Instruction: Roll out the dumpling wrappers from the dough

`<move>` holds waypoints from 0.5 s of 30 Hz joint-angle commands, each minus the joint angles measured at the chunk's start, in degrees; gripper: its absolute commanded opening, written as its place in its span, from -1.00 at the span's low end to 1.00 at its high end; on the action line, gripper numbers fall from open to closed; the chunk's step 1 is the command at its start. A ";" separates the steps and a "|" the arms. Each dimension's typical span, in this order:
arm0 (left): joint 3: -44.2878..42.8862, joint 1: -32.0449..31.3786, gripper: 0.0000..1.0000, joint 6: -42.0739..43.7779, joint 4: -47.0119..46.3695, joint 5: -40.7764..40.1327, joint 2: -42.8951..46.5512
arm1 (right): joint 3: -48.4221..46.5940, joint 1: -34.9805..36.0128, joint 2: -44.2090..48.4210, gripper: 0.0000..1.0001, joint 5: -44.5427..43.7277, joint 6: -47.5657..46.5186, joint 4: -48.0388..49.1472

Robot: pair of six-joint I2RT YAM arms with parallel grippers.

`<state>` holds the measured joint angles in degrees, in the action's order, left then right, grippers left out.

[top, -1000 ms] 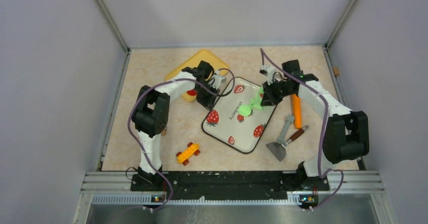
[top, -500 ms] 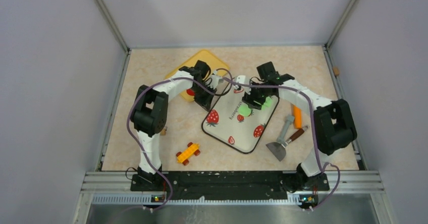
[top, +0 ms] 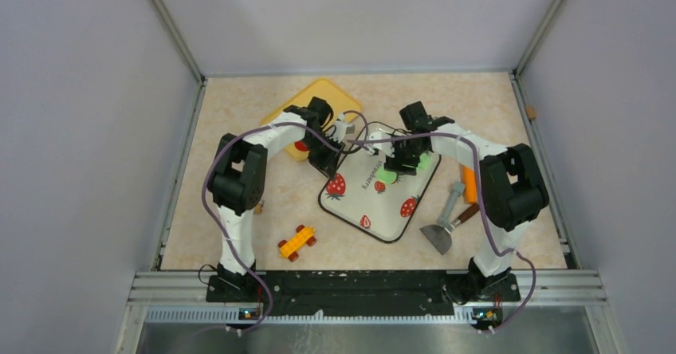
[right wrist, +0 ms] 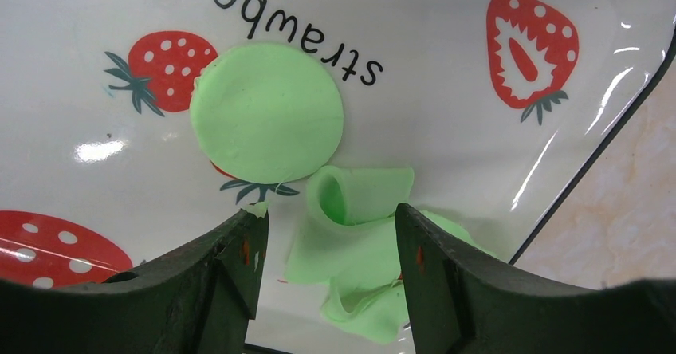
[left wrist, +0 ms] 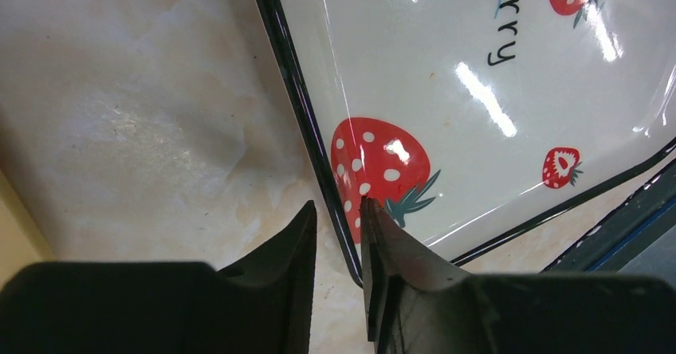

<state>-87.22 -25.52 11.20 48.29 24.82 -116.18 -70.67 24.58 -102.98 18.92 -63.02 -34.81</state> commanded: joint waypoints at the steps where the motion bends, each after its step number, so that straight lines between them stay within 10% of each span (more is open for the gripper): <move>1: -1.99 0.22 -0.37 0.32 0.49 1.36 -2.03 | -1.88 -0.05 -0.03 0.22 -0.04 -2.42 0.10; 15: -3.82 0.23 -1.00 1.75 2.14 4.53 -5.45 | -1.29 -0.05 -2.49 0.19 -4.09 -0.06 4.38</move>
<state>-89.36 -25.08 10.17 49.36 27.57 -120.57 -70.57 24.58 -103.81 15.66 -64.51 -32.95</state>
